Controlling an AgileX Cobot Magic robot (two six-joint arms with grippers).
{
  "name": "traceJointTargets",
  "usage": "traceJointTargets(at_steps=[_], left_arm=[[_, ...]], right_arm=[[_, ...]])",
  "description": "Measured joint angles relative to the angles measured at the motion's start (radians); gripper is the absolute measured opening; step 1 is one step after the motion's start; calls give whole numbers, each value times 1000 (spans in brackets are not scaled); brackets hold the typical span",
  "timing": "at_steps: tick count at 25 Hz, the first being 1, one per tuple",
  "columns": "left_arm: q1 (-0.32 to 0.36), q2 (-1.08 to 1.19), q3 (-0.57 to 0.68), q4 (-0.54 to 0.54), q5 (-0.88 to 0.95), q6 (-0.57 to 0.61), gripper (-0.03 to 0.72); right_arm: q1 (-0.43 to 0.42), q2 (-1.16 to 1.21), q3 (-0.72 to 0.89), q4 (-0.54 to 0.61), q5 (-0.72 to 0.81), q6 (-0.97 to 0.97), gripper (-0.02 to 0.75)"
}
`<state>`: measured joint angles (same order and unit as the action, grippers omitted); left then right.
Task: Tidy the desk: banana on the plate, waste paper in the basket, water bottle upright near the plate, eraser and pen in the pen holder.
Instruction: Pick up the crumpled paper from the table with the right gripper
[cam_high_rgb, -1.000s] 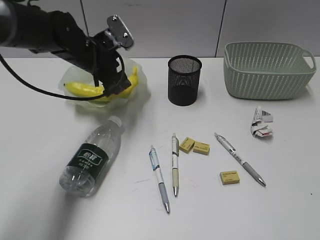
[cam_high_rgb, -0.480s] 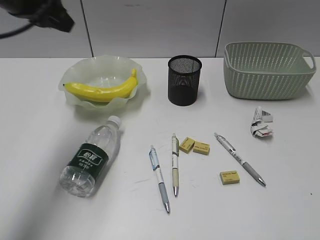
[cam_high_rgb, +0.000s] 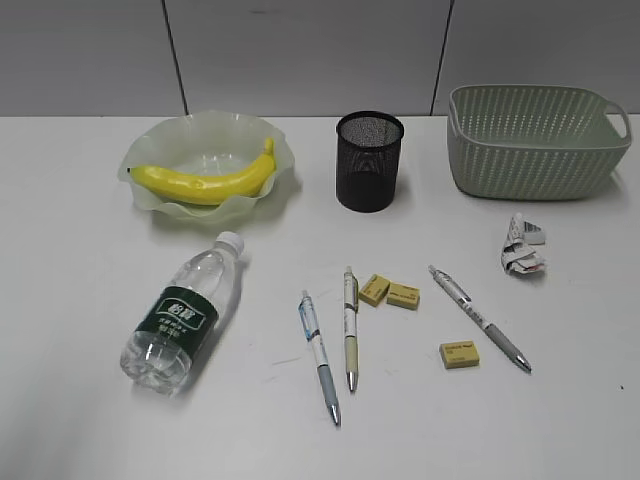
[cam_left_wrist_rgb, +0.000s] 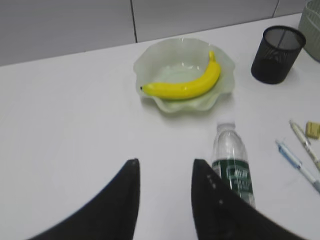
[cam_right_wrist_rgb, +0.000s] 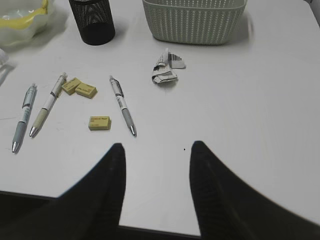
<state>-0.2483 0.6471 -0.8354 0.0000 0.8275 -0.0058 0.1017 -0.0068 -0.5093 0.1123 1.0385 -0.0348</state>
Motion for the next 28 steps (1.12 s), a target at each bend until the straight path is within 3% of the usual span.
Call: traceJointTargets(at_steps=[3, 8, 13, 19, 21, 24, 28], left_arm=[[0, -179, 136, 24, 92, -30, 264], [0, -400, 255, 29, 234, -86, 263], [0, -530, 285, 28, 246, -107, 263], [0, -621, 296, 28, 233, -114, 262], [0, -634, 297, 28, 233, -115, 261], [0, -652, 297, 27, 233, -115, 259], [0, -652, 297, 23, 233, -115, 258]], right_arm=[[0, 0, 0, 9, 0, 0, 347], [0, 88, -3, 30, -4, -2, 347], [0, 297, -20, 35, -60, -21, 347], [0, 662, -51, 95, -315, -92, 349], [0, 834, -74, 116, -429, -119, 379], [0, 1114, -157, 157, -536, -131, 496], [3, 1498, -360, 193, -573, -121, 575]])
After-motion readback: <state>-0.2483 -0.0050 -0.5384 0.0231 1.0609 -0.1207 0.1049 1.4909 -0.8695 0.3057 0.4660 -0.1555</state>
